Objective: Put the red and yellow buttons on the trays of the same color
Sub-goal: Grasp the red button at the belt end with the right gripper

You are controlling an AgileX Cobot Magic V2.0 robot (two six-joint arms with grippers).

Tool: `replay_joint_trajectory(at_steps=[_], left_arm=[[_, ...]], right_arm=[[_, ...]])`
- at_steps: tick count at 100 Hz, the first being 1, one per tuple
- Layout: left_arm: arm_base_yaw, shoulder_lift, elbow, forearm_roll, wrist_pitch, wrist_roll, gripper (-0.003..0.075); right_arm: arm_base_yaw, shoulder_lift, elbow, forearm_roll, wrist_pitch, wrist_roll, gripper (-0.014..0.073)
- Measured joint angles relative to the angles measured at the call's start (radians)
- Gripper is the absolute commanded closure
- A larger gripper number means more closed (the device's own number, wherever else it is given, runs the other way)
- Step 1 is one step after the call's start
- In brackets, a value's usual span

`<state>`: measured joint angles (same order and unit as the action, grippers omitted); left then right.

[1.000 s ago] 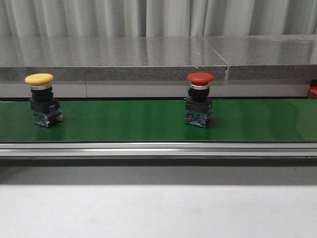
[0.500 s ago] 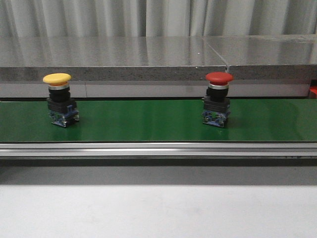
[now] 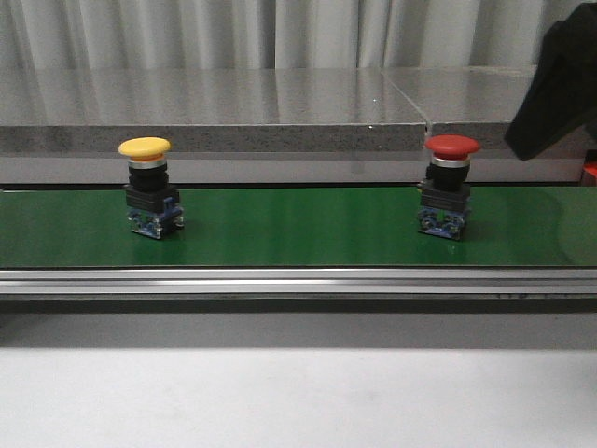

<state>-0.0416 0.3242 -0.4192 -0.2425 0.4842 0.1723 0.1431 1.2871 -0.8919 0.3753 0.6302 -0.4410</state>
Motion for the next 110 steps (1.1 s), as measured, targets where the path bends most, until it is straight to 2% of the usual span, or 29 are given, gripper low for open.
replay_joint_trajectory(at_steps=[25, 32, 39, 54, 65, 89, 99, 110], left_arm=[[0.000, 0.000, 0.000, 0.000, 0.000, 0.000, 0.0739], [0.000, 0.000, 0.000, 0.000, 0.000, 0.000, 0.0739], [0.000, 0.000, 0.000, 0.000, 0.000, 0.000, 0.0739], [0.000, 0.000, 0.000, 0.000, 0.000, 0.000, 0.0739], [0.000, 0.000, 0.000, 0.000, 0.000, 0.000, 0.0739], [0.000, 0.000, 0.000, 0.000, 0.000, 0.000, 0.0739], [0.000, 0.000, 0.000, 0.000, 0.000, 0.000, 0.0739], [0.000, 0.000, 0.000, 0.000, 0.000, 0.000, 0.0739]], right_arm=[[0.021, 0.165, -0.105, 0.000, -0.012, 0.000, -0.0030], [0.021, 0.201, -0.131, 0.000, -0.017, 0.000, -0.0004], [0.021, 0.232, -0.150, 0.000, -0.019, 0.000, 0.0084], [0.021, 0.277, -0.172, 0.000, -0.021, 0.000, 0.0364], [0.021, 0.289, -0.176, 0.000, -0.023, -0.002, 0.0466], [-0.015, 0.289, -0.264, -0.017, 0.071, -0.002, 0.0476], [-0.092, 0.289, -0.353, -0.023, 0.141, -0.002, 0.0476], [-0.227, 0.289, -0.456, -0.029, 0.189, -0.002, 0.0476]])
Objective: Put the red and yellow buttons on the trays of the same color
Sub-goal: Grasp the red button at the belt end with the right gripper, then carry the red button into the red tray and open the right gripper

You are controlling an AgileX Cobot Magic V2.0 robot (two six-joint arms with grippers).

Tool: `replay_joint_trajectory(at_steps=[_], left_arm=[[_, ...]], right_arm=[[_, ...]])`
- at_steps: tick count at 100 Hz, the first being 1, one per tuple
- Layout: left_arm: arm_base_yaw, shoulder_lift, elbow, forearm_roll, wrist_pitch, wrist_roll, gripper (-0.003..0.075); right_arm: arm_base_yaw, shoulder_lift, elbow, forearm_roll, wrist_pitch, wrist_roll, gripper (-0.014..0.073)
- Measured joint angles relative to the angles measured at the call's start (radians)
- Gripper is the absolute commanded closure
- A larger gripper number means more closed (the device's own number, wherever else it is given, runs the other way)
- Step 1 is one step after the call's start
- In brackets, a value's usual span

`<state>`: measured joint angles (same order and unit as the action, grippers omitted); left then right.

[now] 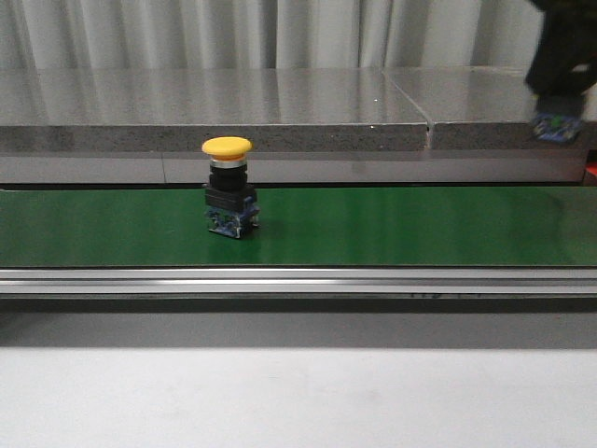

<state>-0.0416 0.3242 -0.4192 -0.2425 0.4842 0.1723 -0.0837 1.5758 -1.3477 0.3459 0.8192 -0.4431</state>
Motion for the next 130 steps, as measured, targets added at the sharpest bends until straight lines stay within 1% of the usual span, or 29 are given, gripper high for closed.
replay_joint_trajectory(at_steps=[19, 32, 46, 60, 73, 99, 122, 130], left_arm=[[0.000, 0.000, 0.000, 0.000, 0.000, 0.000, 0.0739], [0.000, 0.000, 0.000, 0.000, 0.000, 0.000, 0.0739], [0.000, 0.000, 0.000, 0.000, 0.000, 0.000, 0.0739], [0.000, 0.000, 0.000, 0.000, 0.000, 0.000, 0.0739], [0.000, 0.000, 0.000, 0.000, 0.000, 0.000, 0.0739], [0.000, 0.000, 0.000, 0.000, 0.000, 0.000, 0.0739], [0.000, 0.000, 0.000, 0.000, 0.000, 0.000, 0.0739], [0.000, 0.000, 0.000, 0.000, 0.000, 0.000, 0.0739]], right_arm=[[-0.232, 0.010, -0.127, -0.003, 0.012, 0.000, 0.0476], [-0.373, 0.057, -0.163, -0.006, 0.004, 0.000, 0.0476], [-0.497, 0.126, -0.165, -0.004, -0.043, 0.005, 0.0476], [-0.586, 0.207, -0.165, 0.035, -0.101, 0.018, 0.0476], [-0.613, 0.285, -0.165, 0.063, -0.131, 0.019, 0.0476], [-0.601, 0.421, -0.169, 0.090, -0.188, 0.019, 0.0475], [-0.591, 0.476, -0.171, 0.098, -0.237, 0.019, 0.0475], [-0.591, 0.483, -0.171, 0.098, -0.250, 0.019, 0.0460]])
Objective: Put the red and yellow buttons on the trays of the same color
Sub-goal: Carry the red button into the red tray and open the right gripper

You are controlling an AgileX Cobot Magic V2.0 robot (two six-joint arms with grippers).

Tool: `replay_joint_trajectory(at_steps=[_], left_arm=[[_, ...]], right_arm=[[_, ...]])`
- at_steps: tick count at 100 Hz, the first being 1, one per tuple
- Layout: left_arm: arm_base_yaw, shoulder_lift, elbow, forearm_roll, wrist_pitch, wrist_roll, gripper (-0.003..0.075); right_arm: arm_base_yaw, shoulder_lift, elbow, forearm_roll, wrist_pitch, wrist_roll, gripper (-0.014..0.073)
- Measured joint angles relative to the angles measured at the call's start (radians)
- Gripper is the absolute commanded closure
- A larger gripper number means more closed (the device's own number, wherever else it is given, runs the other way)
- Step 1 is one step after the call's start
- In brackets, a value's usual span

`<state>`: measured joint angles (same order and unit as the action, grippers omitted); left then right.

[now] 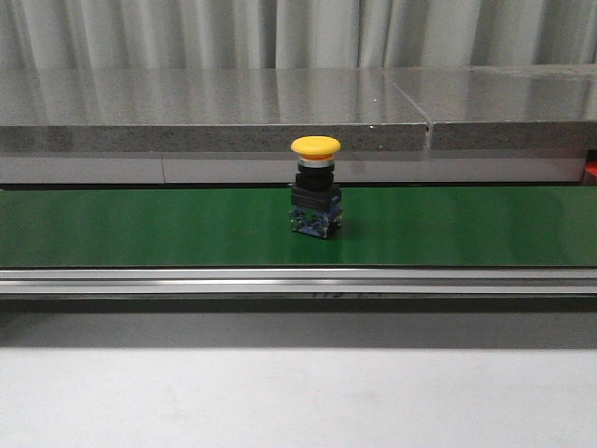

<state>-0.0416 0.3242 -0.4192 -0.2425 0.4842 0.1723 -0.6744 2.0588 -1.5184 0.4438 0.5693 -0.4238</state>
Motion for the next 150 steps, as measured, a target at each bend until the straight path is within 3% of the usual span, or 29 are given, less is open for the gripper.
replay_joint_trajectory(at_steps=[11, 28, 37, 73, 106, 123, 150], left_arm=[[0.000, 0.000, 0.000, 0.000, 0.000, 0.000, 0.0739], [0.000, 0.000, 0.000, 0.000, 0.000, 0.000, 0.0739], [0.000, 0.000, 0.000, 0.000, 0.000, 0.000, 0.0739], [0.000, 0.000, 0.000, 0.000, 0.000, 0.000, 0.0739], [0.000, 0.000, 0.000, 0.000, 0.000, 0.000, 0.0739], [0.000, 0.000, 0.000, 0.000, 0.000, 0.000, 0.0739], [0.000, 0.000, 0.000, 0.000, 0.000, 0.000, 0.0739]], right_arm=[[0.000, 0.002, 0.000, 0.000, -0.007, 0.000, 0.0355], [0.000, 0.002, 0.000, 0.002, -0.011, 0.000, 0.0056], [0.000, 0.002, -0.001, 0.003, -0.012, 0.000, -0.0008], [0.000, -0.031, -0.102, 0.015, 0.087, 0.000, -0.0011], [0.025, -0.230, -0.108, 0.015, 0.202, -0.012, -0.0011], [0.110, -0.365, -0.015, 0.015, 0.211, -0.053, -0.0011], [0.282, -0.595, 0.279, 0.015, 0.201, -0.102, -0.0011]])
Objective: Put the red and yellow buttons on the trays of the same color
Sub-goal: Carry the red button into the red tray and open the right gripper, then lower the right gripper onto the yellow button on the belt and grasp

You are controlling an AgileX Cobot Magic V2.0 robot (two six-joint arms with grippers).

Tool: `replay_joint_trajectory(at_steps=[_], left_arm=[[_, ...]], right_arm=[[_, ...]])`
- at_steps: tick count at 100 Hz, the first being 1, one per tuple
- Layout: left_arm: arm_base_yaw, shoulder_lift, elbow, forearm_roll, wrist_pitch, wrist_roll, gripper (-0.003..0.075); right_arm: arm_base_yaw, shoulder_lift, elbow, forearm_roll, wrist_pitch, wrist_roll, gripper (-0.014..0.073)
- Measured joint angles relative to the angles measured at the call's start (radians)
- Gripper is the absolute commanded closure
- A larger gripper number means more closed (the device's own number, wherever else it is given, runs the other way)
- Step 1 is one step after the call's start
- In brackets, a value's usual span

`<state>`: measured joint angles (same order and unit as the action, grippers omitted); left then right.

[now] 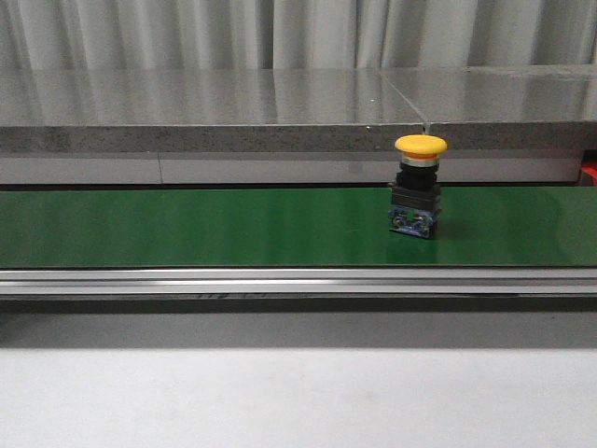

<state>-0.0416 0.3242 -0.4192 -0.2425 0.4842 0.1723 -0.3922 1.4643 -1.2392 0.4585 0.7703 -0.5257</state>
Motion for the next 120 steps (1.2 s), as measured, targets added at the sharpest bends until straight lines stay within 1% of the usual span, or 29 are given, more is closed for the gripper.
replay_joint_trajectory(at_steps=[16, 34, 48, 68, 88, 111, 120], left_arm=[[0.000, 0.000, 0.000, 0.000, 0.000, 0.000, 0.0739], [0.000, 0.000, 0.000, 0.000, 0.000, 0.000, 0.0739], [0.000, 0.000, 0.000, 0.000, 0.000, 0.000, 0.0739], [0.000, 0.000, 0.000, 0.000, 0.000, 0.000, 0.0739], [0.000, 0.000, 0.000, 0.000, 0.000, 0.000, 0.0739], [0.000, 0.000, 0.000, 0.000, 0.000, 0.000, 0.0739], [0.000, 0.000, 0.000, 0.000, 0.000, 0.000, 0.0739]], right_arm=[[0.098, -0.103, 0.152, 0.000, 0.000, -0.020, -0.0011], [0.193, -0.136, 0.230, 0.000, 0.057, -0.079, -0.0011], [0.257, -0.136, 0.236, 0.000, 0.069, -0.101, -0.0011], [0.354, -0.129, 0.237, 0.000, 0.035, -0.138, -0.0011], [0.397, -0.063, 0.226, 0.000, 0.011, -0.141, -0.0011], [0.454, 0.028, 0.172, 0.000, -0.026, -0.141, -0.0011], [0.460, 0.066, 0.150, 0.000, -0.043, -0.142, -0.0009]])
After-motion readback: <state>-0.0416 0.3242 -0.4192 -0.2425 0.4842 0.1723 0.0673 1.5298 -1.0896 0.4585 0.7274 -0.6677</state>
